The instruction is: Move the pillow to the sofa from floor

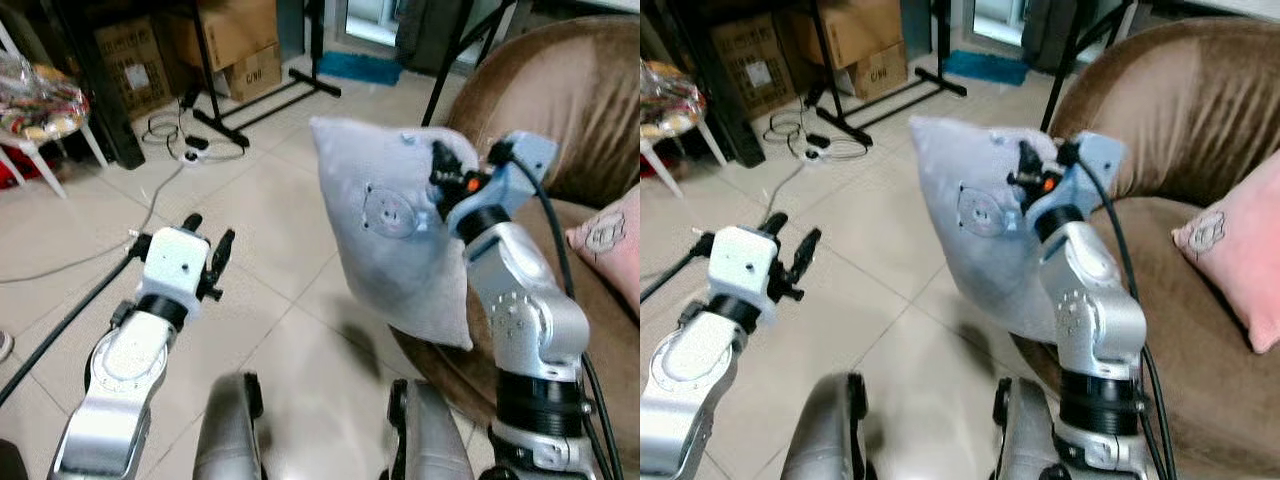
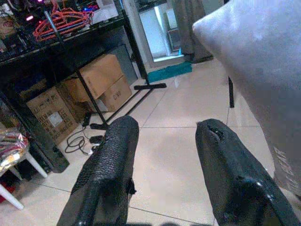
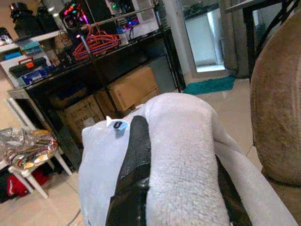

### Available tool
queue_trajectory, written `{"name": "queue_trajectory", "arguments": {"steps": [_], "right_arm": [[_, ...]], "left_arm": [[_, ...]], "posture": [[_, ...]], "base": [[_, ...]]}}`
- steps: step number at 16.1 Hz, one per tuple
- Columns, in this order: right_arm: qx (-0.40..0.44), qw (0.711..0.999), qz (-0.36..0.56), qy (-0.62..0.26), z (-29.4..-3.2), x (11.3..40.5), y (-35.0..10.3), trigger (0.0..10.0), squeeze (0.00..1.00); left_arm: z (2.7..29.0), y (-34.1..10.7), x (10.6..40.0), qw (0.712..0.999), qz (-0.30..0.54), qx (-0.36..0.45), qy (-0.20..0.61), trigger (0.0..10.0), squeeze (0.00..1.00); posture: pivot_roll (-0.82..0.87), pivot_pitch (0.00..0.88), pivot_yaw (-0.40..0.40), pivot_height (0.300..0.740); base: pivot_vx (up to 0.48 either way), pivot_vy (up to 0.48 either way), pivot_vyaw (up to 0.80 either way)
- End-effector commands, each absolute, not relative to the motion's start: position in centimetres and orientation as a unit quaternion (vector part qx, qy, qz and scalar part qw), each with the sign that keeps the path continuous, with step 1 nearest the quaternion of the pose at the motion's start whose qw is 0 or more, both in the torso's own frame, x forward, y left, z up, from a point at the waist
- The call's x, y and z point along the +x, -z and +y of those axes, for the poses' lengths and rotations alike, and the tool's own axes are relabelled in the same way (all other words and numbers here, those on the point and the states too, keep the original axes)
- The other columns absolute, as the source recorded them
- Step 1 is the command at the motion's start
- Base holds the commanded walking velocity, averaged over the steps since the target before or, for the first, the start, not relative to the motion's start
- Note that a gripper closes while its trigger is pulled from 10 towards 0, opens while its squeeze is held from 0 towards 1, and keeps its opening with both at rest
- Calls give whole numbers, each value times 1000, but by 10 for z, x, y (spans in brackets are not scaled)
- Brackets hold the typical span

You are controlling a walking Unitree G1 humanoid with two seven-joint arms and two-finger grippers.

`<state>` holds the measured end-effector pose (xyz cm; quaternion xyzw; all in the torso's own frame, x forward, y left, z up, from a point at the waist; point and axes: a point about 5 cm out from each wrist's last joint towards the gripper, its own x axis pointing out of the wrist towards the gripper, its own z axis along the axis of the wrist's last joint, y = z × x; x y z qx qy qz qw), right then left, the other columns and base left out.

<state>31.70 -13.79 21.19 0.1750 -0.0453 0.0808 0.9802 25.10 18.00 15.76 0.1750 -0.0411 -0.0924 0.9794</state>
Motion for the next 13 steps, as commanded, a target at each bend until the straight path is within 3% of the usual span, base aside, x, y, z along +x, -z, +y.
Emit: {"name": "queue_trajectory", "arguments": {"steps": [1,13], "right_arm": [[170,979,-70,-86,-137,314,-223,10000,0],[175,982,-45,-61,-143,312,-205,10000,0]], "left_arm": [[180,-155,251,979,-37,178,90,10000,0],[175,-151,251,978,-32,178,106,10000,0]], "posture": [[10,0,-5,600],[3,0,4,730]], "base": [[0,0,0],[0,0,0]]}}
